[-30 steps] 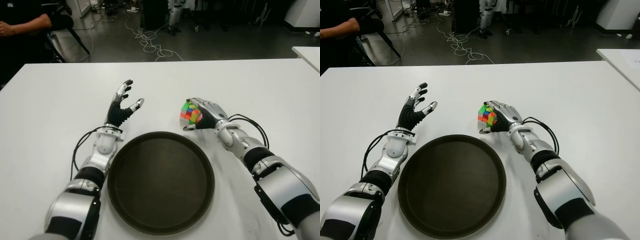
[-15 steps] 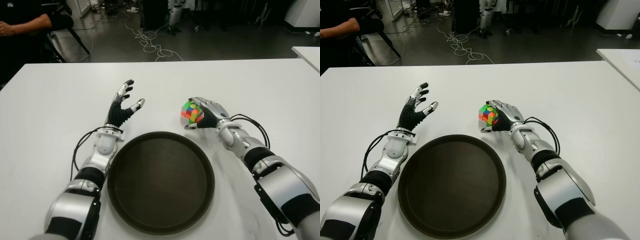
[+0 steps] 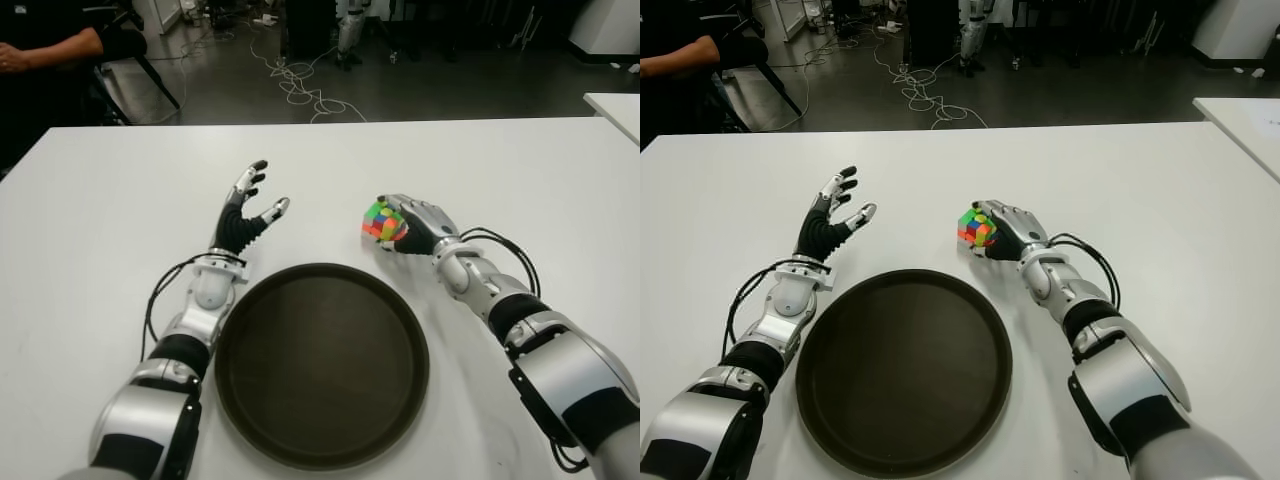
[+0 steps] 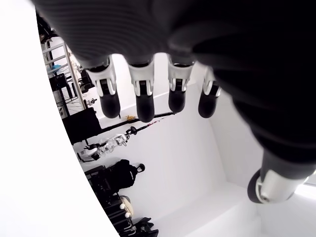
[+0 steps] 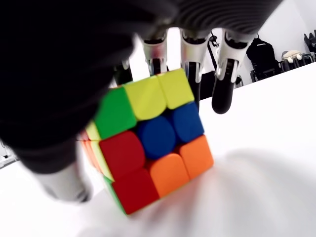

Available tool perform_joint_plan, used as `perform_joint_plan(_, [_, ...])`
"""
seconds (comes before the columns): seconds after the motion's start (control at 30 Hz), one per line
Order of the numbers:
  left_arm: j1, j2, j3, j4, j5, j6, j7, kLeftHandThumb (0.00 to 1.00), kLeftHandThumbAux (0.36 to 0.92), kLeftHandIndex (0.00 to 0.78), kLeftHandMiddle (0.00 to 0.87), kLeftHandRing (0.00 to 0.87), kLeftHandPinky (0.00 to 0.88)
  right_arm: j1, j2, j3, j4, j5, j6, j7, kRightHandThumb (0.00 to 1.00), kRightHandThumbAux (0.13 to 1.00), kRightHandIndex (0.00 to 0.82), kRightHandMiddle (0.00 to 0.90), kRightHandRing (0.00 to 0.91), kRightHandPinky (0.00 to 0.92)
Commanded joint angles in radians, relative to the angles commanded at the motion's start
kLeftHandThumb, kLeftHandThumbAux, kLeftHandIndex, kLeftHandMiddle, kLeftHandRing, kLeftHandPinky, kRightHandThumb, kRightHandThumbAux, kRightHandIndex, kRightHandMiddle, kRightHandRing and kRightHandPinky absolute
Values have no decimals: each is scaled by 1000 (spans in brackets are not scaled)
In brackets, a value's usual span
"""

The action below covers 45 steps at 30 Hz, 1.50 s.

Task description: Pick up the Rubik's Cube and put it in the plate

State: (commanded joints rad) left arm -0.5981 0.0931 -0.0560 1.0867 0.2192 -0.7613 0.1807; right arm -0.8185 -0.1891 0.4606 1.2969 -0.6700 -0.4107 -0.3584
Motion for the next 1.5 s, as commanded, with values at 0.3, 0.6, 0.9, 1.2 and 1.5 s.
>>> perform_joint_plan(0.3, [-2,0,-2,3,4,11,10,71,559,67,79,78,104,2,4,-10,-2,13,-5,-4,365,678,166,291,339,395])
perform_joint_plan(0.6, [-2,1,-6,4,7,9,14,71,540,69,80,85,118,7,10,-21,-3,35,-1,-16,400,674,189,306,353,410])
perform_joint_plan(0.9, [0,6,-14,-1,15,9,16,69,557,67,78,83,101,11,10,-23,-9,37,-4,-29,433,672,205,312,357,409])
perform_joint_plan(1.2, [2,4,-11,-2,11,2,17,77,555,79,86,87,112,14,10,-16,-12,31,-4,-35,399,662,205,297,341,386])
perform_joint_plan(1.5, [3,4,-13,-4,15,-4,22,79,560,88,89,87,110,19,6,-3,-24,24,-19,-44,394,666,200,292,335,388])
